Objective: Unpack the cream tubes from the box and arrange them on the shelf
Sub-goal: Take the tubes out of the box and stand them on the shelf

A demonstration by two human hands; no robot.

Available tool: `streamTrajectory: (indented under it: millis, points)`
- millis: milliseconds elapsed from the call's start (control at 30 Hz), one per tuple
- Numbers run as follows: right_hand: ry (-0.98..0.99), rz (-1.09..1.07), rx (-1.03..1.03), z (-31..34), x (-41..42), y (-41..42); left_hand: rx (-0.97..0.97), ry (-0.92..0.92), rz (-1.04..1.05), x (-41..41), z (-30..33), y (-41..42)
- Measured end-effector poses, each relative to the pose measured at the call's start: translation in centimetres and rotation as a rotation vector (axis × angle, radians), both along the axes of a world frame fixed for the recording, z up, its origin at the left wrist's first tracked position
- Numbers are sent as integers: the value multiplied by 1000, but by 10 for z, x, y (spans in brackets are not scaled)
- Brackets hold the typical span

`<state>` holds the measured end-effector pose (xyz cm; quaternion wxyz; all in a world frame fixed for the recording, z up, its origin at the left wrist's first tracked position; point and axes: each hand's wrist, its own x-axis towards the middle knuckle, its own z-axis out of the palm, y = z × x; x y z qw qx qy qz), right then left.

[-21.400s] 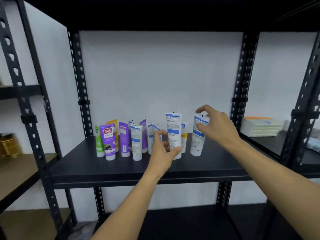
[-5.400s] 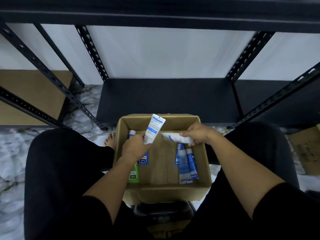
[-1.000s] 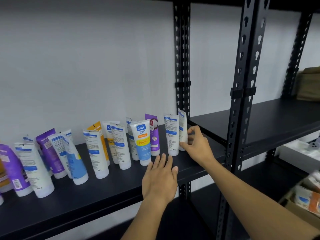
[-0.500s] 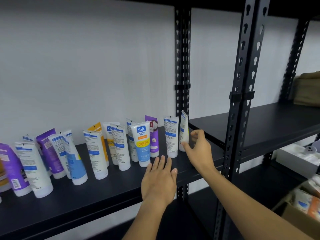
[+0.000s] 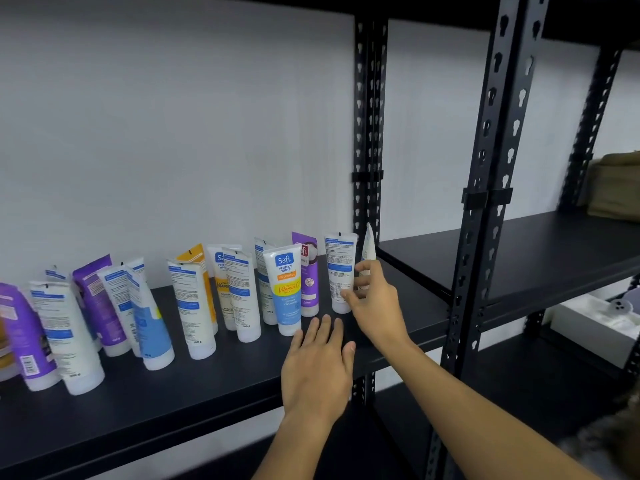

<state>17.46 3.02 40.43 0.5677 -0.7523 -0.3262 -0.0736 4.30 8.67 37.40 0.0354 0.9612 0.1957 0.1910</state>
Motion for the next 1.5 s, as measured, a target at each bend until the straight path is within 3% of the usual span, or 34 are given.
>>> streamTrajectory:
  millis: [500, 600, 767, 967, 1233, 1367, 1500]
  points:
    - [-20, -93, -122, -8, -8, -6, 5, 81, -9, -5, 6, 1]
    - [-87, -76, -239, -14, -10, -20, 16, 123, -8, -12, 8, 3]
    - [-311, 51, -605, -25, -16, -46, 39, 135, 3, -28, 6, 1]
    - [-357, 28, -837, -29, -41, -65, 92, 124, 22, -57, 2, 1]
    - [-361, 24, -718, -44, -116, -64, 152, 64, -74, -132, -12, 14]
    - [-341, 108, -611, -69, -169, -57, 41, 56, -52, -185, -38, 21]
    - [-247, 245, -666, -105, -219, -50, -78, 125, 62, -246, -82, 34]
